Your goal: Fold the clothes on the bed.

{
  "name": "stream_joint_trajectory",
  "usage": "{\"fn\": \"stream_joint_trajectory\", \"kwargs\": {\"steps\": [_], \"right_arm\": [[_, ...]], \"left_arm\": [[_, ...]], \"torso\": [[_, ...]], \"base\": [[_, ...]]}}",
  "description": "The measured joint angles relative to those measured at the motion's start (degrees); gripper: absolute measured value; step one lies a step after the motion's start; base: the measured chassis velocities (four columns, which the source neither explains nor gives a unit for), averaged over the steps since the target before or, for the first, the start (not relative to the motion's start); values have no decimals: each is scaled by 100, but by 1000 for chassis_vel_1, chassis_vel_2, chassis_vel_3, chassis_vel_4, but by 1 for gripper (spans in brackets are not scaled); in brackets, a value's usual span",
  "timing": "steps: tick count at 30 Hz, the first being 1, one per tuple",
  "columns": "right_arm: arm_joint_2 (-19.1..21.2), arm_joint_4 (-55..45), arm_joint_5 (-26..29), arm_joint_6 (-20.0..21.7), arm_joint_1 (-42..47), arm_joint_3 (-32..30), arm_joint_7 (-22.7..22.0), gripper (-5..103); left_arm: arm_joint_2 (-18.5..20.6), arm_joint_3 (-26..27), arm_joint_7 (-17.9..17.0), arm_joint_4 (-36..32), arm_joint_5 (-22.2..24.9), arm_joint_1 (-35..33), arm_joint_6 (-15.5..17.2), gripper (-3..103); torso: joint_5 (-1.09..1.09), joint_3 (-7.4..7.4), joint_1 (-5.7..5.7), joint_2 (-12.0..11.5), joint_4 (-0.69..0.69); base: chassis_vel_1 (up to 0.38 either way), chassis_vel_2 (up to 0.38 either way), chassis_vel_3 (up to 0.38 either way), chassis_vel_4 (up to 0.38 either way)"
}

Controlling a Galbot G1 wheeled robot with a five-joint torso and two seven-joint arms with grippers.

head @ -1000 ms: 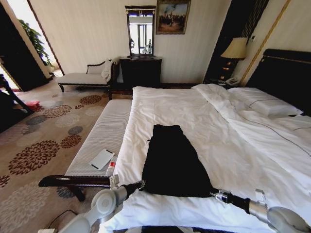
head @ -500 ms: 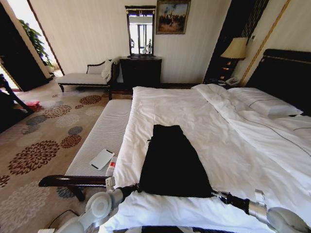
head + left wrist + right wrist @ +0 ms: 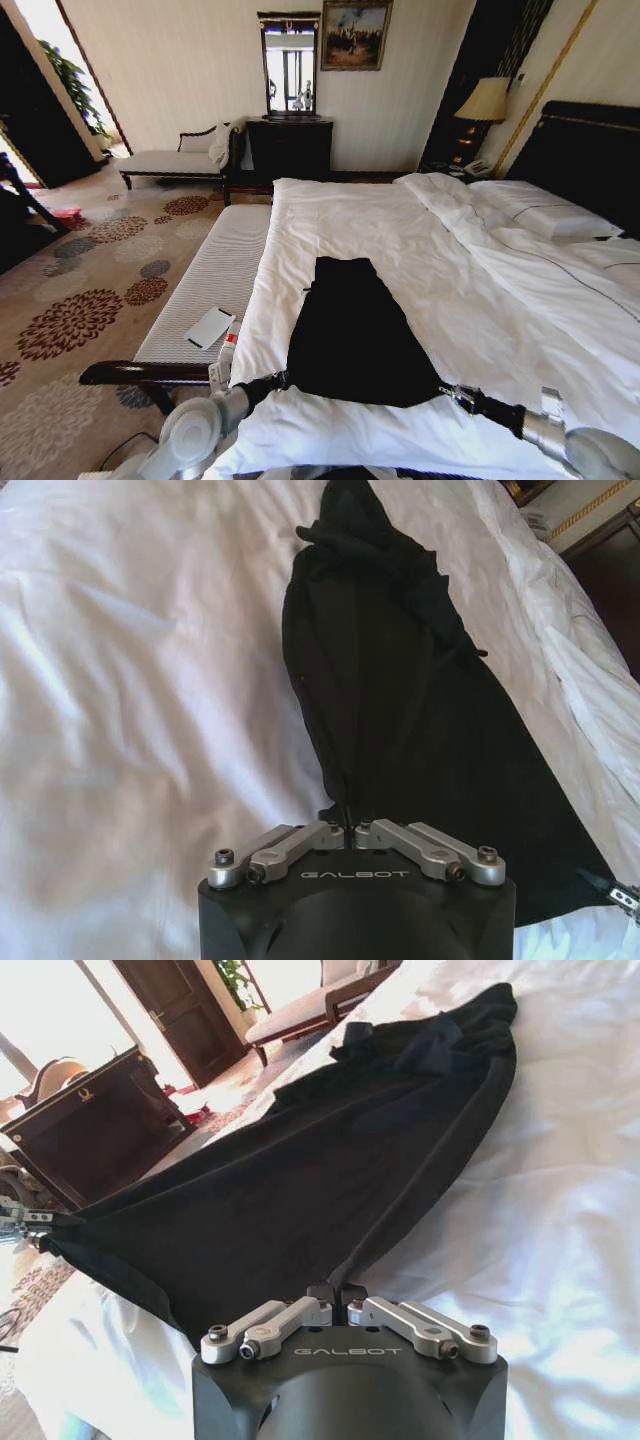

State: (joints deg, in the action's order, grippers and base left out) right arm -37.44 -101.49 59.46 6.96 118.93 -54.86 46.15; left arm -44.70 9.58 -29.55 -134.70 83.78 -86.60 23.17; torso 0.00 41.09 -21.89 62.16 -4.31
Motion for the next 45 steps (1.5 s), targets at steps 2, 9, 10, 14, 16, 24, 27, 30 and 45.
{"fn": "stream_joint_trajectory", "kwargs": {"steps": [2,9,10,14,16,24,27,30,45], "right_arm": [[-101,-91,-46,-38,154,-121,34,2],[-532,-294,-189,-204,705,-525,264,2],[-626,-329,-212,-247,840,-627,324,2],[-823,-359,-236,-349,1091,-851,506,2],[-857,-363,-236,-370,1133,-903,559,2],[-801,-401,139,-293,701,-944,293,2],[-618,-485,510,-156,265,-937,-105,2],[-278,-465,1006,55,-497,-731,-597,2],[697,343,1705,376,-3664,1382,-1603,2]], "left_arm": [[5,94,1,-145,-86,-233,-2,0],[-100,456,90,-451,-432,-1054,2,0],[-126,559,112,-519,-484,-1267,3,0],[-184,822,159,-741,-602,-1825,1,0],[-204,871,181,-805,-641,-1965,1,0],[-325,1029,133,-835,-559,-1579,-84,0],[-291,1098,7,-759,-264,-907,-136,0],[-210,1114,-174,-551,136,-73,-172,0],[-232,380,-199,1083,786,2493,-176,0]], "torso": [[0,0,0,0,0],[0,-1,0,0,0],[0,-1,0,0,-1],[0,-1,1,1,0],[0,0,0,0,0],[2,0,1,1,-1],[0,1,1,0,-1],[0,2,0,-1,1],[2,2,-1,-1,3]], "base": [[0,0,0,0],[0,0,0,0],[0,0,0,0],[0,0,0,0],[0,0,0,0],[0,0,0,0],[0,0,0,0],[0,0,0,0],[0,0,0,0]]}}
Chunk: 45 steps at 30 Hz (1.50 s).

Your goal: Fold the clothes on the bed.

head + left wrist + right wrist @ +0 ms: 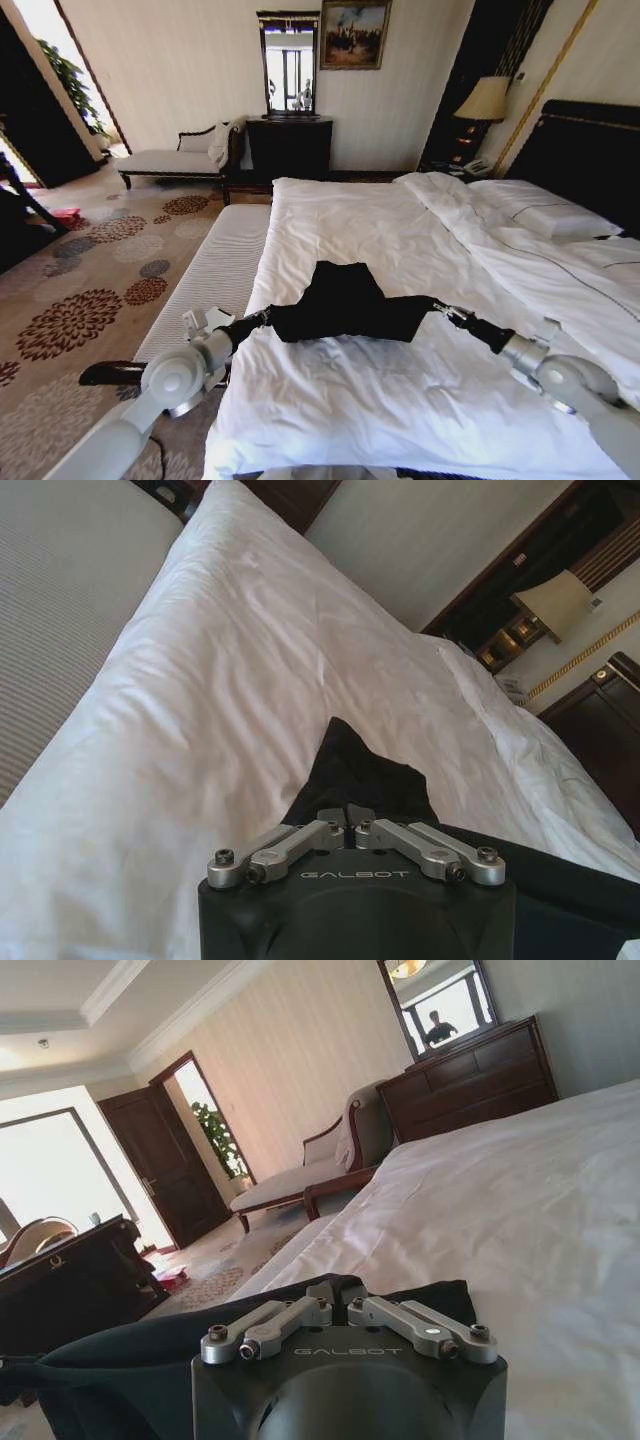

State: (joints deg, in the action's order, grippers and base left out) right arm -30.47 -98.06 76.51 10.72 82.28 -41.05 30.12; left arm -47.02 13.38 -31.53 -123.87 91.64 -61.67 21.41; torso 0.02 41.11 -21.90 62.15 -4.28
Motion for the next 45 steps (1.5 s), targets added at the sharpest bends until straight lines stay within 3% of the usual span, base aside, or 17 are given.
{"fn": "stream_joint_trajectory", "kwargs": {"steps": [6,13,19,24,34,45], "right_arm": [[148,610,133,96,-1198,926,-147,2],[127,1200,126,116,-1969,1591,-173,2],[59,1633,108,116,-2377,1932,-165,2],[-109,2277,84,113,-3409,2904,-158,2],[-445,2928,93,113,-4615,3883,-310,2],[-1041,4113,92,46,-5655,4951,-280,2]], "left_arm": [[-568,-787,67,989,-39,1265,55,0],[-1030,-1529,290,2154,-118,2538,152,0],[-1336,-1978,520,3078,-198,3257,211,0],[-1678,-2322,825,3984,-449,3919,223,0],[-2371,-2570,1195,5321,-842,4490,192,0],[-3593,-2413,1835,7173,-1659,4921,-38,0]], "torso": [[-1,0,0,0,-6],[-1,0,-1,0,-2],[-1,-1,0,1,-8],[-1,0,-1,1,-1],[-1,-1,1,1,-2],[-1,-1,0,1,-8]], "base": [[0,0,0,0],[0,0,0,0],[0,0,0,0],[0,0,0,0],[0,0,0,0],[0,0,0,0]]}}
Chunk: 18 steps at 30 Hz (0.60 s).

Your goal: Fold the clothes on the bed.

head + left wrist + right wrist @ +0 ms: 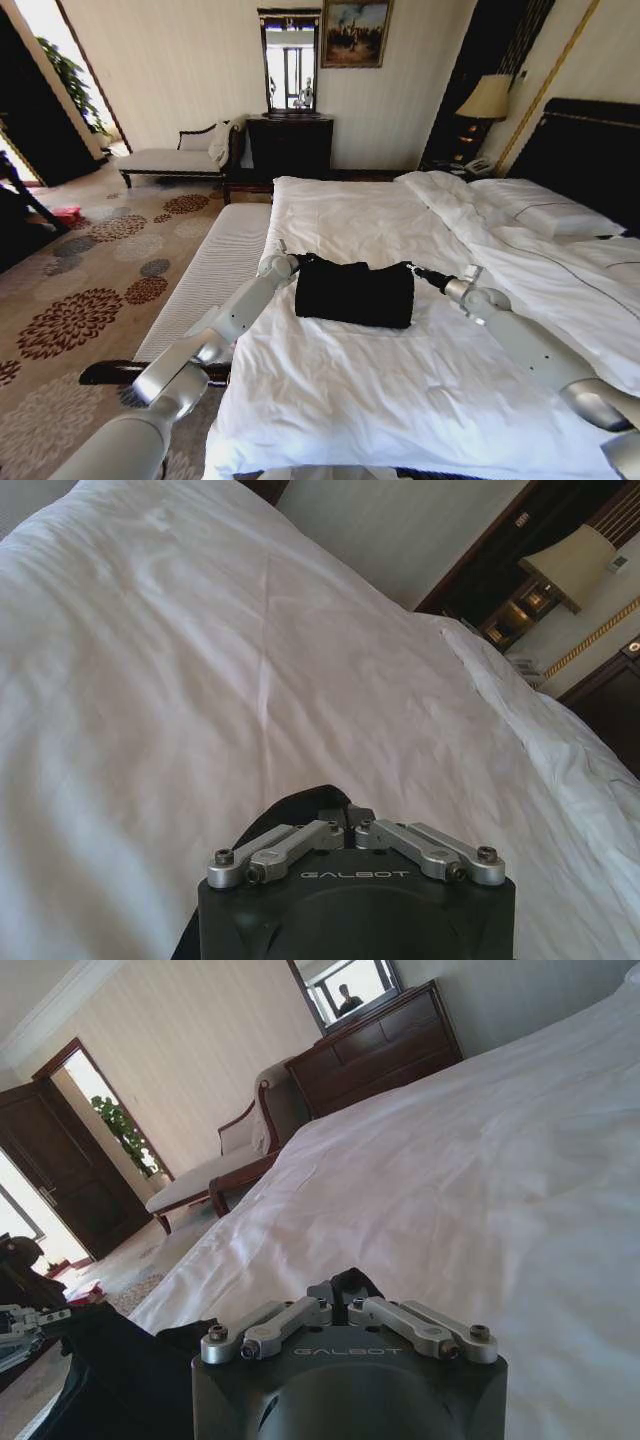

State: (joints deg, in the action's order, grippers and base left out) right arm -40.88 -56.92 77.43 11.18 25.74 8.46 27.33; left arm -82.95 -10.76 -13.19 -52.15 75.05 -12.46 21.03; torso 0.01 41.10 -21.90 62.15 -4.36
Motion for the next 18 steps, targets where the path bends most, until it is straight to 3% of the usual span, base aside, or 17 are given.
{"fn": "stream_joint_trajectory", "kwargs": {"steps": [18], "right_arm": [[-704,1009,-196,-81,-918,498,-146,2]], "left_arm": [[-239,413,282,931,-497,39,-296,0]], "torso": [[-2,-1,1,1,5]], "base": [[0,0,0,0]]}}
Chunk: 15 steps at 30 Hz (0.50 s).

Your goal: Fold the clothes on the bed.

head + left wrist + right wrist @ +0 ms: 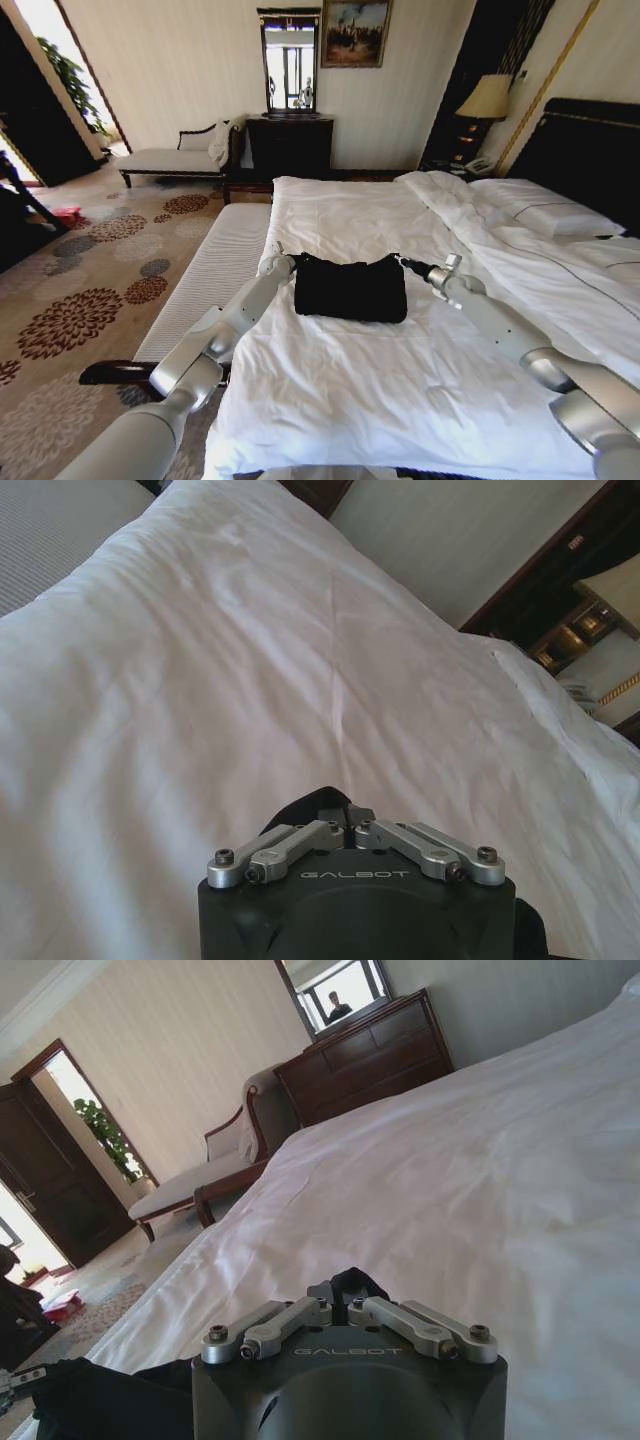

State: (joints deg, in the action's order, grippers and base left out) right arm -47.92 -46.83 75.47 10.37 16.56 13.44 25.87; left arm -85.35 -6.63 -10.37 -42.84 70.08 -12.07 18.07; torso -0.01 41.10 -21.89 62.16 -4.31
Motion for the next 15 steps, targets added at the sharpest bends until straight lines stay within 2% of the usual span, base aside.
{"fn": "stream_joint_trajectory", "kwargs": {"steps": [1,2,3,4,6,7,8,9,10,11,12,13,14,15], "right_arm": [[-23,36,-18,-1,-7,0,-19,-2],[-43,66,-60,-1,-8,0,-33,2],[-44,74,-92,2,-6,-3,-35,7],[-44,74,-92,2,-6,-3,-35,7],[-16,63,-126,24,12,-20,-20,18],[11,34,-126,35,25,-31,-13,23],[11,34,-126,35,25,-31,-13,23],[46,-14,-122,50,44,-42,1,23],[136,-113,-116,89,96,-61,66,34],[190,-163,-116,112,124,-65,123,40],[234,-184,-122,130,134,-65,168,40],[234,-184,-122,130,134,-65,168,40],[244,-183,-123,133,133,-66,175,45],[250,-129,-128,137,86,-56,190,50]], "left_arm": [[-36,30,2,61,-32,0,-24,0],[-91,76,2,142,-106,0,-62,-2],[-119,97,-4,184,-177,0,-81,2],[-119,97,-4,184,-177,0,-81,2],[-145,144,-60,190,-286,-8,-99,13],[-136,147,-84,149,-300,-19,-99,13],[-136,147,-84,149,-300,-19,-99,13],[-109,144,-112,65,-310,-39,-95,18],[-29,118,-169,-105,-314,-77,-66,23],[25,97,-221,-201,-314,-103,-40,29],[81,78,-271,-290,-314,-134,-19,34],[81,78,-271,-290,-314,-134,-19,34],[90,75,-280,-304,-316,-140,-16,34],[121,74,-322,-351,-349,-158,-6,45]], "torso": [[0,0,0,0,1],[1,0,0,0,0],[1,0,0,0,0],[1,0,0,0,0],[1,0,0,0,-2],[1,0,0,0,-1],[1,0,0,0,-1],[1,0,0,0,-1],[1,-1,0,0,-1],[1,0,0,0,-1],[1,0,0,0,-2],[1,0,0,0,-2],[1,0,1,0,-2],[1,-1,1,0,-1]], "base": [[0,0,0,0],[0,0,0,0],[0,0,0,0],[0,0,0,0],[0,0,0,0],[0,0,0,0],[0,0,0,0],[0,0,0,0],[0,0,0,0],[0,0,0,0],[0,0,0,0],[0,0,0,0],[0,0,0,0],[0,0,0,0]]}}
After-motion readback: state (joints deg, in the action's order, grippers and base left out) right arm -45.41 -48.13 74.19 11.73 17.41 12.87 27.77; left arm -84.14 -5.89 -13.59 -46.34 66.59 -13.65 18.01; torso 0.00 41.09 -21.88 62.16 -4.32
